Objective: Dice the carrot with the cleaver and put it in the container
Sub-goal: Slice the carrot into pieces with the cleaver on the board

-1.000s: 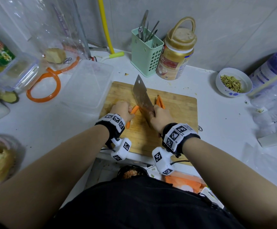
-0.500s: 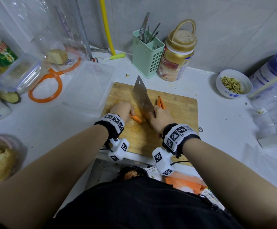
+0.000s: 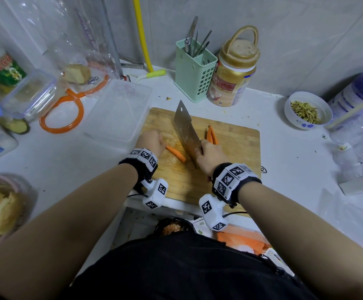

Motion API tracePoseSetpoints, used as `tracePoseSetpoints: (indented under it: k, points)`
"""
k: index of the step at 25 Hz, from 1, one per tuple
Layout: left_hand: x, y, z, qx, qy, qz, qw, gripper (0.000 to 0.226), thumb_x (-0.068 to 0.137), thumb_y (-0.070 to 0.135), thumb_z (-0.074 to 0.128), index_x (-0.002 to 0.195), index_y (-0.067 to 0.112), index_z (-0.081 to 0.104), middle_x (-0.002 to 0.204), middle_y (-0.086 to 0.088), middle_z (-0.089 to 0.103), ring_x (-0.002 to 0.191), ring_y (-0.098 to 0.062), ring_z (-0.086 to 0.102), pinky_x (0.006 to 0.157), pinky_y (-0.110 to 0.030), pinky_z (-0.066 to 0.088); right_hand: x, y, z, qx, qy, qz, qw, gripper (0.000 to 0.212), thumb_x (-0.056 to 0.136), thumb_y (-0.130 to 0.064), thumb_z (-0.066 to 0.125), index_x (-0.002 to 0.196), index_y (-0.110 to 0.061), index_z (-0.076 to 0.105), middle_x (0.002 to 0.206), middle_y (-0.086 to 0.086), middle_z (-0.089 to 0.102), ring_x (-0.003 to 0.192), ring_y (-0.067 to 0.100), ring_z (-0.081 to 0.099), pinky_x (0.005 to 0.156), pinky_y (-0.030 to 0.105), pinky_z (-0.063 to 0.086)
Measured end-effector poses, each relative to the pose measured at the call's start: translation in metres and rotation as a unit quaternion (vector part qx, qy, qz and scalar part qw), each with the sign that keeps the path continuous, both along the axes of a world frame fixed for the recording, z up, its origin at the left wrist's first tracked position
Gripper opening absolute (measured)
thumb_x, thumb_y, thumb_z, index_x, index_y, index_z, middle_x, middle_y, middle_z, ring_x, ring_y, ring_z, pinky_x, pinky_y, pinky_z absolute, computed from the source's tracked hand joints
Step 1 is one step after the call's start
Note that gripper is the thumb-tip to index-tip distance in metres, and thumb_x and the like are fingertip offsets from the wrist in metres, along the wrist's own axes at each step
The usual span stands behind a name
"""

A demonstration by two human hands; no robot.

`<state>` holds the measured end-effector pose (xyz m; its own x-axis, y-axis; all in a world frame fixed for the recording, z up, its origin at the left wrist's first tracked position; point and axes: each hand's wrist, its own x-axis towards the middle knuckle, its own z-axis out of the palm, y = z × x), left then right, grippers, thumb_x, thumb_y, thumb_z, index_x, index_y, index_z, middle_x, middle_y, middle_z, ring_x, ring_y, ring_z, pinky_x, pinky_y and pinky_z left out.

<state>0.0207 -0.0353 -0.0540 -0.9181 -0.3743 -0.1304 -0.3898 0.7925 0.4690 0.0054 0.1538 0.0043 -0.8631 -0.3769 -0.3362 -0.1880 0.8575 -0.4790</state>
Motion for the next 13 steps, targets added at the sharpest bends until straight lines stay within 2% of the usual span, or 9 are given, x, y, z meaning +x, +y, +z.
tracePoseSetpoints:
  k: [4,7,9,11,13]
  points:
    - [0.0,0.005,0.001,0.109,-0.054,0.067,0.99,0.026,0.086,0.026,0.066,0.069,0.008,0.06,0.074,-0.008,0.071,0.068,-0.026,0.07,0.07,-0.039,0.06,0.001,-0.002,-0.002,-0.016,-0.016,0.006,1.0,0.027,0.101,-0.028,0.037,0.116,-0.01,0.049,0.08,0.007,0.055,0.06,0.026,0.058,0.063,0.047,0.058]
    - [0.0,0.009,0.0,0.22,-0.119,0.107,0.962,0.027,0.087,0.025,0.065,0.083,-0.002,0.065,0.07,-0.014,0.073,0.064,-0.022,0.072,0.072,-0.037,0.061,0.005,-0.005,-0.001,-0.012,-0.018,0.015,1.0,0.027,0.102,-0.028,0.037,0.117,-0.01,0.048,0.081,0.007,0.054,0.057,0.025,0.057,0.059,0.046,0.058]
    - [-0.002,0.009,-0.006,0.293,-0.129,0.14,0.937,0.032,0.081,0.023,0.074,0.096,-0.004,0.064,0.078,-0.018,0.074,0.074,-0.027,0.074,0.078,-0.041,0.06,0.006,-0.006,0.001,-0.004,-0.013,0.026,1.0,0.025,0.102,-0.027,0.037,0.115,-0.01,0.049,0.082,0.008,0.056,0.057,0.024,0.056,0.059,0.046,0.057]
    - [-0.002,0.008,-0.012,0.341,-0.13,0.152,0.918,0.036,0.076,0.019,0.079,0.098,-0.006,0.064,0.078,-0.019,0.074,0.077,-0.03,0.074,0.083,-0.042,0.059,0.007,-0.006,0.002,0.005,-0.008,0.042,0.999,0.023,0.101,-0.026,0.036,0.11,-0.01,0.049,0.083,0.01,0.058,0.054,0.023,0.054,0.057,0.043,0.056]
    - [0.0,0.014,-0.006,0.367,-0.123,0.172,0.906,0.026,0.08,0.011,0.077,0.093,-0.007,0.064,0.072,-0.018,0.073,0.074,-0.029,0.074,0.085,-0.043,0.058,0.008,-0.007,0.003,0.016,0.0,0.061,0.998,0.021,0.101,-0.026,0.036,0.106,-0.01,0.049,0.083,0.009,0.058,0.055,0.021,0.053,0.055,0.039,0.054]
